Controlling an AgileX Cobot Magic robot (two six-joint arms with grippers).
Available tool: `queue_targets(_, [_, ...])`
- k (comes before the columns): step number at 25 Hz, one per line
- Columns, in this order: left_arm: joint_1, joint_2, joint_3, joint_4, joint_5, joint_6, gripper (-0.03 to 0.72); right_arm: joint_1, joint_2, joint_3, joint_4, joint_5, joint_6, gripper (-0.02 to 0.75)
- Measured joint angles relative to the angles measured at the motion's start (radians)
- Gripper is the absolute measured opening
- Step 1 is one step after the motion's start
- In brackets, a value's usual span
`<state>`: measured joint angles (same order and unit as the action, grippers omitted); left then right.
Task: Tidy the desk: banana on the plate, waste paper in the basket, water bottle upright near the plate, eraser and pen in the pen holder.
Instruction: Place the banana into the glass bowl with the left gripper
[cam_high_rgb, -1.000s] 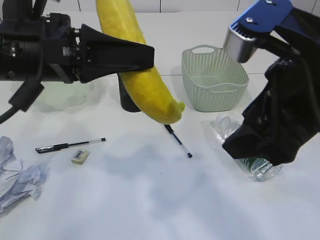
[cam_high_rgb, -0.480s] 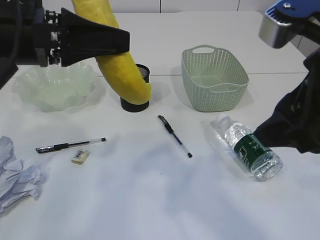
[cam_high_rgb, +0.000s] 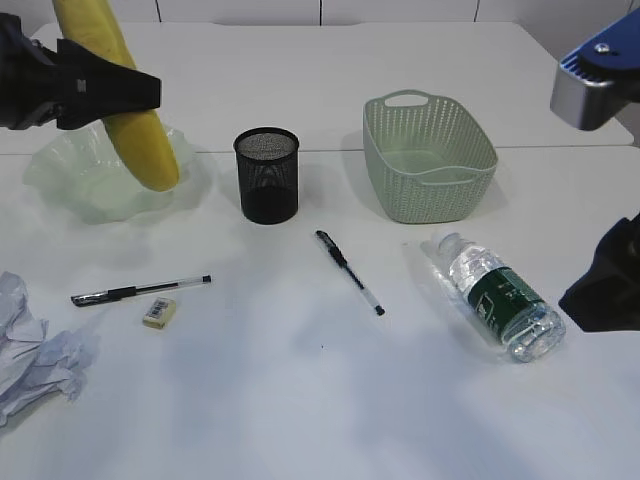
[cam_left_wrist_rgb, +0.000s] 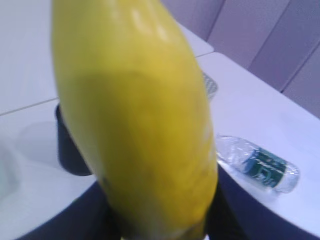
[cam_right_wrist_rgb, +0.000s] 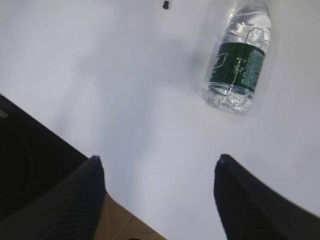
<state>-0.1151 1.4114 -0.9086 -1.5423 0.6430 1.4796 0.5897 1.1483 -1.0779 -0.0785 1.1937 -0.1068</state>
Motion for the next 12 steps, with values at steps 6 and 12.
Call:
queue_targets(6, [0.004,0.0,0.0,0.026,-0.213,-0.002,0.307,-0.038,-0.043,0.11,-0.02,-0.044,0.02,0.509])
queue_targets(12, [0.004,0.0,0.0,0.024,-0.399,0.0,0.307,-0.196,-0.127,0.264,0.017,-0.143,0.033,0.509])
